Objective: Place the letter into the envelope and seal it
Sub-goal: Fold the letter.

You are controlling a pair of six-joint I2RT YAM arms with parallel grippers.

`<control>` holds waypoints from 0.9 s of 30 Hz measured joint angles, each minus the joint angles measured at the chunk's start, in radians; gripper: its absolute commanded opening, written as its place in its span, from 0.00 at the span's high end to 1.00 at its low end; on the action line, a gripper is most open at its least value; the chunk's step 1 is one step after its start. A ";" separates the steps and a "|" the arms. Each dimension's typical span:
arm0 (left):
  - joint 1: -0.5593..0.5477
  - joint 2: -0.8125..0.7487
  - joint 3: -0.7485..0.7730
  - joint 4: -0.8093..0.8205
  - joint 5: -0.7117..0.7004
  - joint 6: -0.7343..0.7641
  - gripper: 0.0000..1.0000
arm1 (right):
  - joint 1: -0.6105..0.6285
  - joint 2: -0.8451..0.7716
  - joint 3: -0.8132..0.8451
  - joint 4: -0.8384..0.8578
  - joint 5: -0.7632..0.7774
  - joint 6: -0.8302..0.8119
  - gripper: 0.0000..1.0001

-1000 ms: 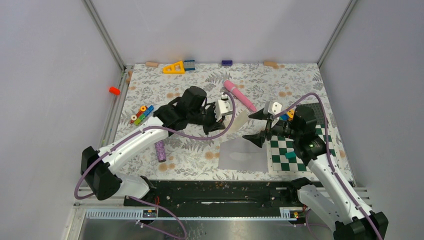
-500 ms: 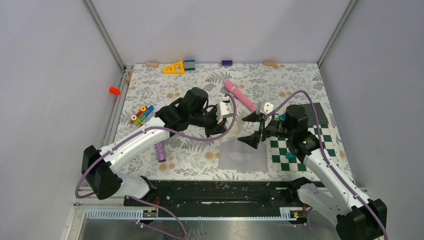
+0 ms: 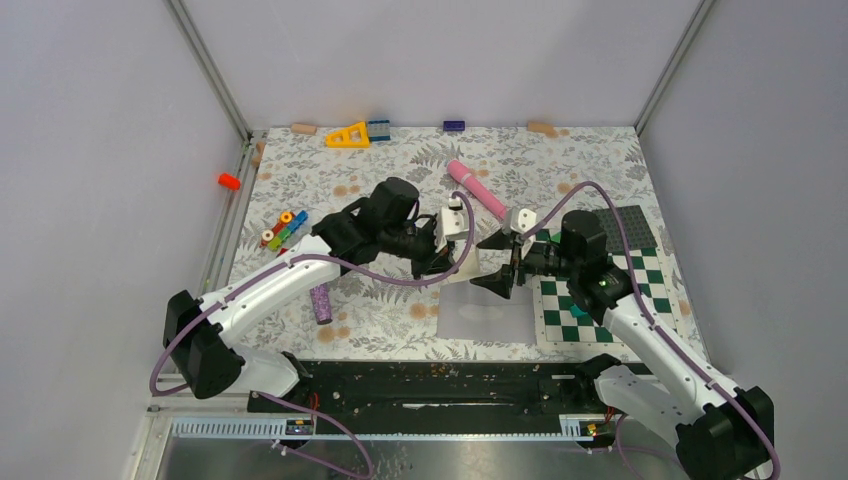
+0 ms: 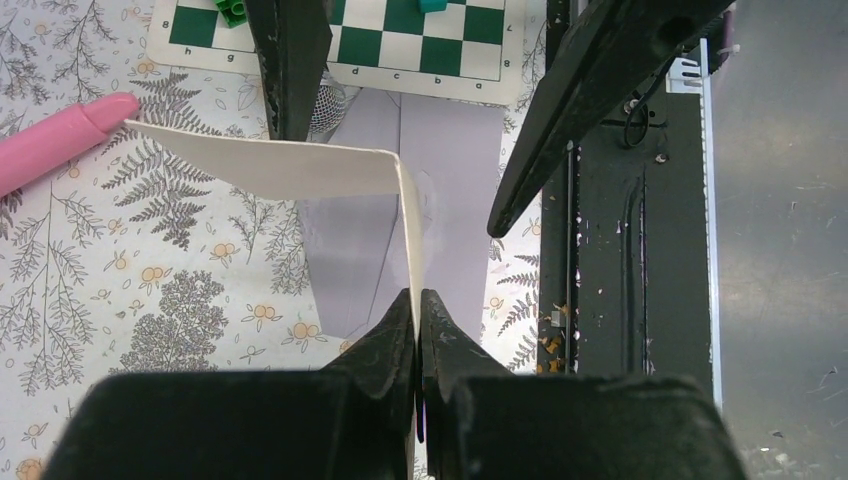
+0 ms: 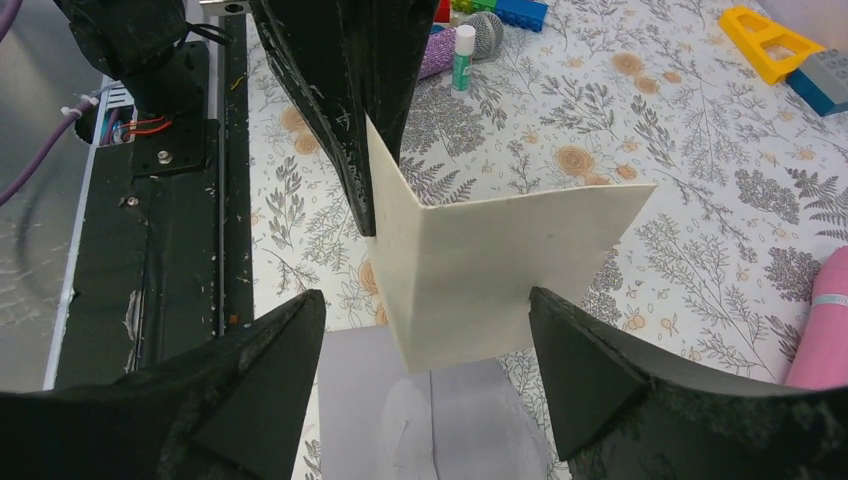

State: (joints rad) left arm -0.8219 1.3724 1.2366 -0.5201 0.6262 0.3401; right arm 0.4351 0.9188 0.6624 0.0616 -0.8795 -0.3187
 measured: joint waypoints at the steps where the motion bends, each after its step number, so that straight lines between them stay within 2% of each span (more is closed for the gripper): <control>1: -0.001 0.000 0.000 -0.003 0.000 0.000 1.00 | 0.003 0.001 0.000 0.000 0.000 -0.002 0.21; 10: -0.007 0.005 0.000 -0.013 0.022 0.010 1.00 | 0.014 0.010 0.000 0.000 0.000 -0.010 0.28; 15: -0.010 0.005 0.000 -0.018 0.029 0.011 1.00 | 0.020 0.016 0.000 0.000 0.000 -0.011 0.36; 19: -0.010 0.005 0.000 -0.018 0.030 0.011 1.00 | 0.023 0.018 0.000 0.000 0.000 -0.012 0.48; 24: -0.010 0.006 0.000 -0.017 0.030 0.011 1.00 | 0.024 0.022 0.000 0.000 -0.002 -0.015 0.69; 27: -0.010 0.009 0.000 -0.016 0.029 0.011 1.00 | 0.029 0.022 0.000 -0.002 -0.003 -0.014 0.76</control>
State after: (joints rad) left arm -0.8314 1.3815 1.2366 -0.5365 0.6556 0.3508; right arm 0.4641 0.9409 0.6624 0.0593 -0.8825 -0.3325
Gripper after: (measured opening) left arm 0.006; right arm 0.321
